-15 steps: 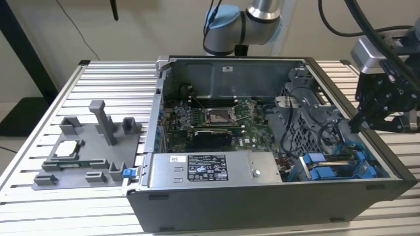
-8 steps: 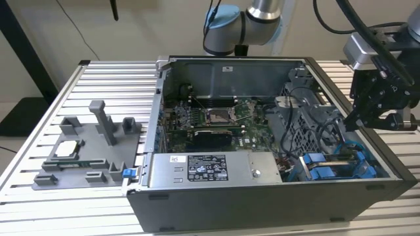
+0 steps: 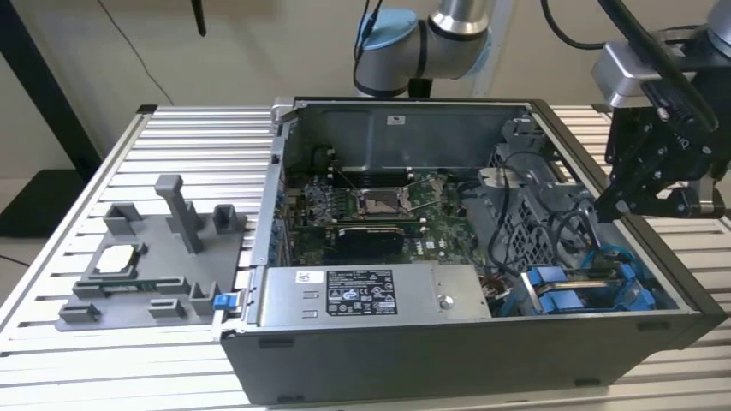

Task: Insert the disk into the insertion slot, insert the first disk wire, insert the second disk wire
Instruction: 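Insert the second disk wire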

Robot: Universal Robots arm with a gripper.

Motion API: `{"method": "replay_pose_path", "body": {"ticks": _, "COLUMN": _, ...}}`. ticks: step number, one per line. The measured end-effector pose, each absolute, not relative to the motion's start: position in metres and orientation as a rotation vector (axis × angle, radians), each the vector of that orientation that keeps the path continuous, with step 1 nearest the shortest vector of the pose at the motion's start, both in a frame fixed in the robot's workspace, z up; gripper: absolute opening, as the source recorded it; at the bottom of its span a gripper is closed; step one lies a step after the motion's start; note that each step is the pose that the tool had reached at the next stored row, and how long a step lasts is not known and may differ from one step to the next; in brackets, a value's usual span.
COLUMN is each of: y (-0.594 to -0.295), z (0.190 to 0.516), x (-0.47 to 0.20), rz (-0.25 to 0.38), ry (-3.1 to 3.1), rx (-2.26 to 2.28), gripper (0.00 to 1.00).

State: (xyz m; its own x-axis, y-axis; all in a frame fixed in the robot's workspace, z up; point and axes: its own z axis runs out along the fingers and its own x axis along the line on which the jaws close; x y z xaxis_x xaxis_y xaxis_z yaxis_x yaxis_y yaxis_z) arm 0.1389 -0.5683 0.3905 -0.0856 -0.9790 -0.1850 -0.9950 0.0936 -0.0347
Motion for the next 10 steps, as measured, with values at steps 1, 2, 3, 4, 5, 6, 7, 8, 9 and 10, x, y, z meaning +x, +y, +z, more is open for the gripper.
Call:
{"method": "replay_pose_path", "body": {"ticks": 1, "y": -0.5683, "z": 0.3918, "x": 0.1381, "rz": 0.149, "ry": 2.198, "rx": -2.008, "gripper": 0.0}}
{"method": "replay_pose_path", "body": {"ticks": 2, "y": -0.5683, "z": 0.393, "x": 0.1373, "rz": 0.149, "ry": 2.198, "rx": -2.008, "gripper": 0.0}}
{"method": "replay_pose_path", "body": {"ticks": 3, "y": -0.5683, "z": 0.3948, "x": 0.1355, "rz": 0.149, "ry": 2.198, "rx": -2.008, "gripper": 0.0}}
{"method": "replay_pose_path", "body": {"ticks": 4, "y": -0.5683, "z": 0.3956, "x": 0.1344, "rz": 0.149, "ry": 2.198, "rx": -2.008, "gripper": 0.0}}
{"method": "replay_pose_path", "body": {"ticks": 5, "y": -0.5683, "z": 0.396, "x": 0.1335, "rz": 0.149, "ry": 2.198, "rx": -2.008, "gripper": 0.0}}
{"method": "replay_pose_path", "body": {"ticks": 6, "y": -0.5684, "z": 0.3961, "x": 0.1324, "rz": 0.149, "ry": 2.198, "rx": -2.008, "gripper": 0.0}}
{"method": "replay_pose_path", "body": {"ticks": 7, "y": -0.5684, "z": 0.3961, "x": 0.1319, "rz": 0.149, "ry": 2.198, "rx": -2.007, "gripper": 0.0}}
{"method": "replay_pose_path", "body": {"ticks": 8, "y": -0.5684, "z": 0.3962, "x": 0.1315, "rz": 0.149, "ry": 2.198, "rx": -2.008, "gripper": 0.0}}
{"method": "replay_pose_path", "body": {"ticks": 9, "y": -0.5683, "z": 0.3963, "x": 0.1315, "rz": 0.149, "ry": 2.198, "rx": -2.008, "gripper": 0.0}}
{"method": "replay_pose_path", "body": {"ticks": 10, "y": -0.5683, "z": 0.3963, "x": 0.1315, "rz": 0.149, "ry": 2.198, "rx": -2.008, "gripper": 0.0}}
